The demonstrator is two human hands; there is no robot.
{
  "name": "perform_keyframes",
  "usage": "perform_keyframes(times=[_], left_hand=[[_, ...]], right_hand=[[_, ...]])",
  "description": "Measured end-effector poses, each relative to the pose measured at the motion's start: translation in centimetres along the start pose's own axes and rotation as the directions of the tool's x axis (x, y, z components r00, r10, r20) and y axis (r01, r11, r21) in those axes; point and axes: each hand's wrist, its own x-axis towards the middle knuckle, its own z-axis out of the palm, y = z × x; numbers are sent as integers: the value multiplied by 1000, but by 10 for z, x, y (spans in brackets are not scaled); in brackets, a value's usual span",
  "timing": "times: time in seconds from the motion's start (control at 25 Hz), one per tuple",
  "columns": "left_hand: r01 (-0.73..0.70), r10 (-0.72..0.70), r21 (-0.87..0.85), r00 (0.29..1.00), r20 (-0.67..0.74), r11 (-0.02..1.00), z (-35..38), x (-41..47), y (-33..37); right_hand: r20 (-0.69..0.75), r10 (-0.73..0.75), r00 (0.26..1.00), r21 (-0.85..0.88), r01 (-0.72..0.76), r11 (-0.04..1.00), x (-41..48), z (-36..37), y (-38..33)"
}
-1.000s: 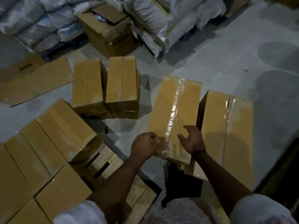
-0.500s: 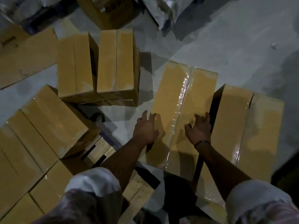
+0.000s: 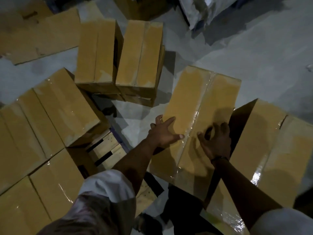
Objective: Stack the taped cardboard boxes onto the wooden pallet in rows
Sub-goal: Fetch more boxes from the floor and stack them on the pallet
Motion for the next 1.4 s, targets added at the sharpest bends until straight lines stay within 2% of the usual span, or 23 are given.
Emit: perform_keyframes(times=[0.12, 0.2, 0.28, 0.48, 0.64, 0.8, 1.04, 1.12, 1.24, 1.4], left_hand=[[42, -46, -49, 996, -72, 998, -6, -49, -36], [77, -93, -114, 984, -149, 991, -10, -86, -68], [130, -162, -157, 965, -208, 979, -11, -127, -108], [206, -283, -275, 918, -279, 939, 1, -218, -220], [298, -377, -273, 873, -310, 915, 22, -255, -302], [336, -410, -254, 842, -350, 907, 52, -252, -369], [359, -492, -384, 800, -342, 851, 102, -194, -449], [354, -499, -404, 794, -346, 844, 121, -181, -471], [354, -497, -402, 797, -342, 844, 147, -175, -494], [323, -475, -420, 814, -334, 848, 154, -164, -512]], right_hand=[[17, -104, 994, -189, 105, 976, -30, 11, -36], [31, -200, 979, -234, 202, 951, -47, 19, -66], [113, -276, 955, -263, 296, 918, -70, 32, -98], [326, -442, 836, -298, 535, 791, -152, 92, -155], [503, -472, 724, -263, 648, 715, -213, 154, -169], [564, -511, 648, -275, 731, 624, -231, 224, -167], [586, -557, 589, -305, 797, 521, -213, 341, -148], [606, -587, 537, -296, 837, 460, -203, 372, -136], [625, -665, 408, -210, 909, 360, -195, 402, -116], [661, -642, 389, -204, 916, 345, -187, 426, -113]])
